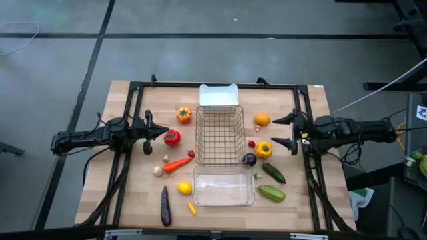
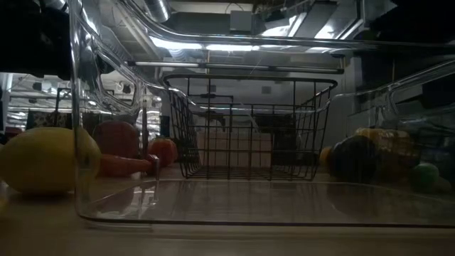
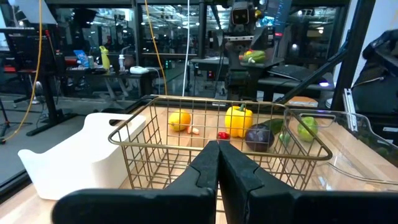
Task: Sort produce into baskets
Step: Put the yellow bell pepper into the wire basket
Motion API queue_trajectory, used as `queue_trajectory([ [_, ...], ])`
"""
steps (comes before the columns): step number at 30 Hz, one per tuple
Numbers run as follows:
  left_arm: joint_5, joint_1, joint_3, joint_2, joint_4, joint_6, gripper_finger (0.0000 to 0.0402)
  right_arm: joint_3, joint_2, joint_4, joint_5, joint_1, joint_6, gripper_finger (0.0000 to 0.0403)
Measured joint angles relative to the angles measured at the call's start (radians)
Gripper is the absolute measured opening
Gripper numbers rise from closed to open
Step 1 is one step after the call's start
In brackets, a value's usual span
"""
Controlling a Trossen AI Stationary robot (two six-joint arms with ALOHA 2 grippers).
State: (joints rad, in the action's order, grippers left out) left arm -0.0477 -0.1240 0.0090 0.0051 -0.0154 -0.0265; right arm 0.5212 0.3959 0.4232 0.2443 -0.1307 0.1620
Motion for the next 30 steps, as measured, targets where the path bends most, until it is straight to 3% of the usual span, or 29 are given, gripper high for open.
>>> queue_trajectory([
  [11, 0.000, 0.000, 0.000, 0.000, 0.000, 0.000, 0.0004, 0.203, 0.292, 0.197, -0.021, 0.000, -0.001, 0.0372],
  [18, 0.000, 0.000, 0.000, 0.000, 0.000, 0.000, 0.0004, 0.214, 0.442, 0.230, -0.079, -0.001, -0.003, 0.0372],
  [30, 0.000, 0.000, 0.000, 0.000, 0.000, 0.000, 0.0004, 0.214, 0.655, 0.283, -0.083, 0.000, -0.003, 0.0372],
])
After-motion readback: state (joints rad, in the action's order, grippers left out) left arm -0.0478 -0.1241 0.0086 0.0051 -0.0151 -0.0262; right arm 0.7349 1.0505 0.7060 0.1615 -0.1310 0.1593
